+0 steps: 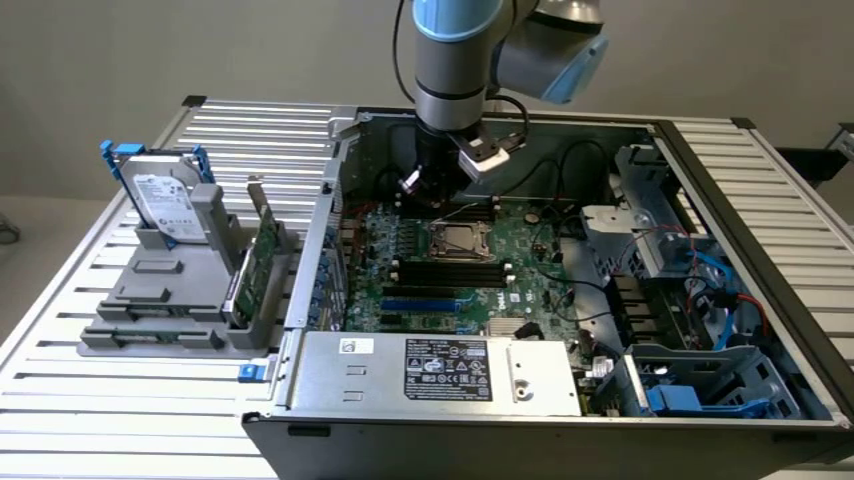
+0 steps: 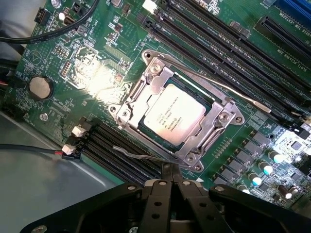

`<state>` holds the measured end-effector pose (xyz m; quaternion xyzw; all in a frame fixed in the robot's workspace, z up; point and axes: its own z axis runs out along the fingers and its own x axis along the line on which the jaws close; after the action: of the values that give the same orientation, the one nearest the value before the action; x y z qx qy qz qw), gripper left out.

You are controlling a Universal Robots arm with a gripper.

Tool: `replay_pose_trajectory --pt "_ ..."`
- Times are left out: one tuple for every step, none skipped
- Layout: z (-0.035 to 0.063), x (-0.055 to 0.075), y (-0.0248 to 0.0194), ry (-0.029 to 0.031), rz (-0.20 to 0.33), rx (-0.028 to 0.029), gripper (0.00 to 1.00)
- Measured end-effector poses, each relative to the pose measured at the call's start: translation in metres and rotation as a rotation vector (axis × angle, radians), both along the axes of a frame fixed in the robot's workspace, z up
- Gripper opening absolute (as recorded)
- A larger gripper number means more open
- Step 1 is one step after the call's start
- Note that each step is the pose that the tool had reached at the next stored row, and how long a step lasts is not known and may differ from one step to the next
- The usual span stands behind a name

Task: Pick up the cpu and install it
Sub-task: 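Install the first cpu locking lever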

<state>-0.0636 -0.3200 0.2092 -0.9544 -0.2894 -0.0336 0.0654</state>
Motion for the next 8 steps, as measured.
replay_pose_trajectory --pt "0.0 0.0002 0.0 -0.0001 0.0 0.0008 0.11" --pt "0.0 0.0005 0.0 -0.0001 0.0 0.0013 0.11" --pt "0.0 0.0006 0.0 -0.0001 0.0 0.0016 0.11" --pt "0.0 0.0008 0.0 -0.0001 0.0 0.0019 0.11" --pt "0.0 0.001 0.0 0.0 0.0 0.002 0.11" --pt "0.0 0.0012 0.0 0.0 0.0 0.0021 0.11" --pt "0.0 0.0014 0.0 0.0 0.0 0.0022 0.11" --pt "0.0 0.0016 0.0 0.0001 0.0 0.0022 0.11"
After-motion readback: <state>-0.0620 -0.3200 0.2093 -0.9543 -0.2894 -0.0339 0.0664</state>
